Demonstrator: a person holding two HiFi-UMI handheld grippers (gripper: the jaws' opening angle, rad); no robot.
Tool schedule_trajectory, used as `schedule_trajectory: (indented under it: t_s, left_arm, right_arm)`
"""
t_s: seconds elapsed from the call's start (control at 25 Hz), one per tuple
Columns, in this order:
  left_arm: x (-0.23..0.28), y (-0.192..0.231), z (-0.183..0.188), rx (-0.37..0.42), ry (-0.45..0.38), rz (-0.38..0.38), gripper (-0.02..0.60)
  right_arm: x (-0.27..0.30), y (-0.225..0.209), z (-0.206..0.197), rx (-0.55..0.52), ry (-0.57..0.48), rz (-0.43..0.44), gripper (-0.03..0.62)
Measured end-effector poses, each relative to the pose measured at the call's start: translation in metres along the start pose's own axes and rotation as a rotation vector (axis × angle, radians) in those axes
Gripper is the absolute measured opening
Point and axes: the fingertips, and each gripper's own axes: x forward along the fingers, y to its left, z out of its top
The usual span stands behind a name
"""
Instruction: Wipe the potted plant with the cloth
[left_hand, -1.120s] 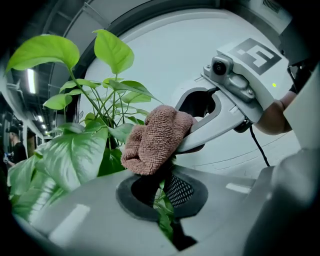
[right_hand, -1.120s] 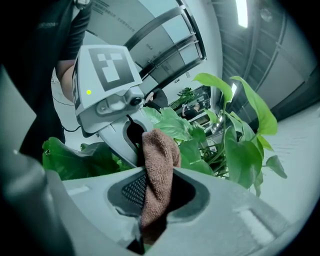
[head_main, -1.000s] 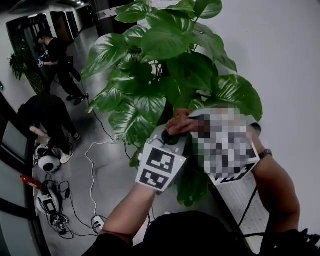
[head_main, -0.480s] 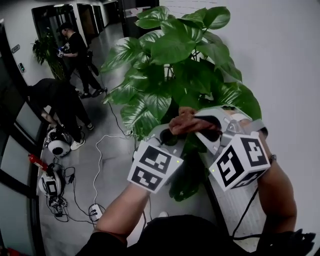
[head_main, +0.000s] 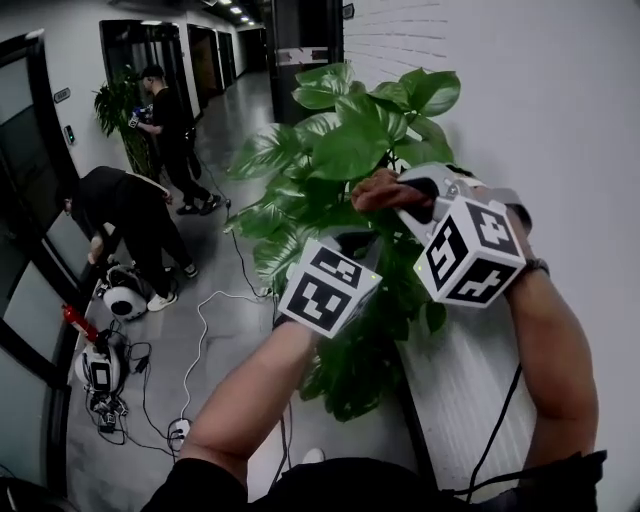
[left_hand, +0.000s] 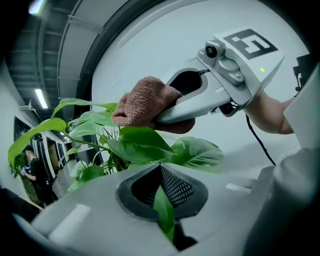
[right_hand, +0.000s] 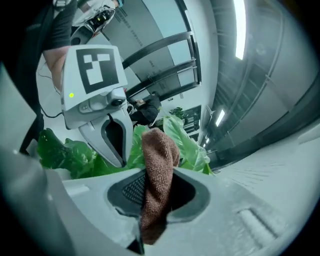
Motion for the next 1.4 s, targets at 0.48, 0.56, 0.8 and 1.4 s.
schedule_trajectory:
  t_s: [0.48,0.56,0.8,1.4]
  left_arm:
    - [0.029,0.023,-0.010,-0.087,0.061,0.001,0.017]
    - [0.029,0.022,-0.008,-0.090,0.048,-0.004,0.017]
    - [0.029,0.018,-0.003,-0.090,0.014,-0.021,0.017]
    - [0.023,0.014,-0.006,-0.082,0.008,-0.016,0.017]
  right_arm:
    - [0.056,0.002,-0.008,-0.082,0.076,0.106,0.064]
    - [0.055,0.007,-0.006,-0.051,0.058,0.126,0.064]
    - [0.055,0.019,-0.007,-0.018,0.046,0.158,0.064]
    - [0.040,0.049,-0.006,0.077,-0.019,0.214,0.064]
